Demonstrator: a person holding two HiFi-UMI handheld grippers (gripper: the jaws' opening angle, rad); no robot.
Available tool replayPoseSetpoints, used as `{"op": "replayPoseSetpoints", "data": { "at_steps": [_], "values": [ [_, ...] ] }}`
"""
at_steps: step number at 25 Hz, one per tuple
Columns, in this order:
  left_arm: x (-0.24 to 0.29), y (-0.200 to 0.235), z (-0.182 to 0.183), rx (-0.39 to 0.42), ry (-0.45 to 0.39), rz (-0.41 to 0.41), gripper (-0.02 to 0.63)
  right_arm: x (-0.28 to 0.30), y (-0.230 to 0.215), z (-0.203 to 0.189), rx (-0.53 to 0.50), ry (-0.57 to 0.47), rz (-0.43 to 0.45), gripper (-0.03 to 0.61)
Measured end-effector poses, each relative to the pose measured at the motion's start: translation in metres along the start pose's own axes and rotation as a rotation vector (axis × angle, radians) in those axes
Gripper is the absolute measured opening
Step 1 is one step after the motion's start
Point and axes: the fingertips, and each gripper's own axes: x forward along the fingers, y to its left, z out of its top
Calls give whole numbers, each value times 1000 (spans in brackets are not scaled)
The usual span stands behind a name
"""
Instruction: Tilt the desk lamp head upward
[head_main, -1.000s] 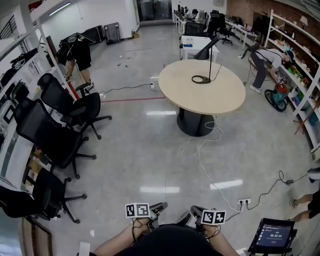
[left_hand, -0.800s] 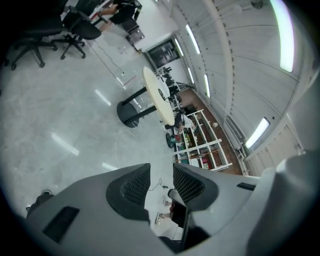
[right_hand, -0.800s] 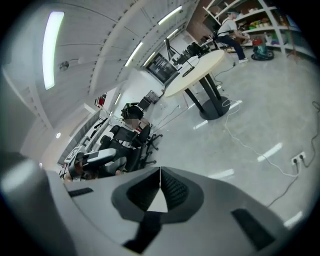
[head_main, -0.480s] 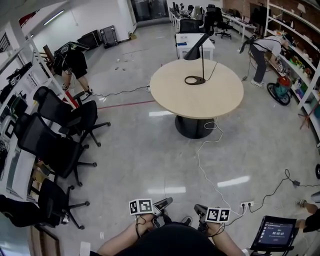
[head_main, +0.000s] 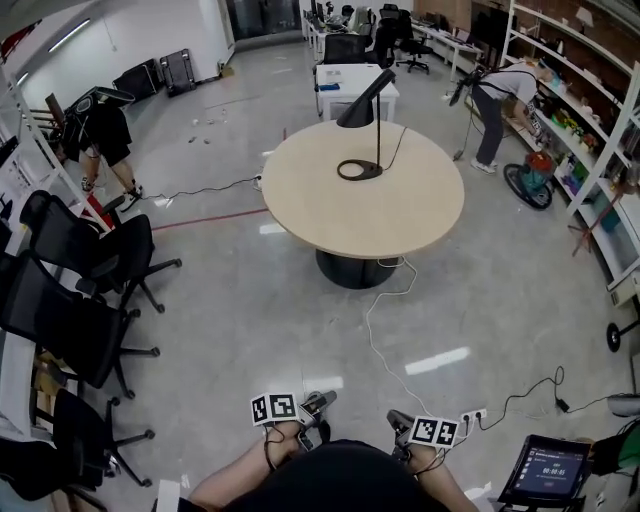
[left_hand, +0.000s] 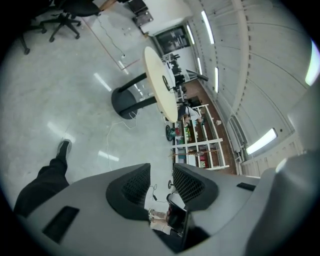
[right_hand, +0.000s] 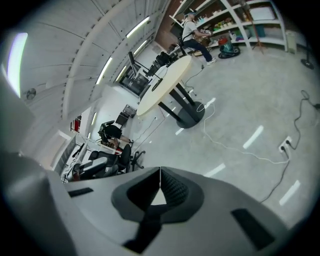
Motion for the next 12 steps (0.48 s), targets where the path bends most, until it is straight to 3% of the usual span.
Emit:
{"op": "replayPoseSetpoints", "data": {
  "at_steps": [5,12],
  "values": [
    [18,-22,77,91,37,-48,149,39,41,49,-75,-3,-24,5],
    [15,14,146,9,44,-14,149,97,84,75,-148,83,-16,5]
  ]
}}
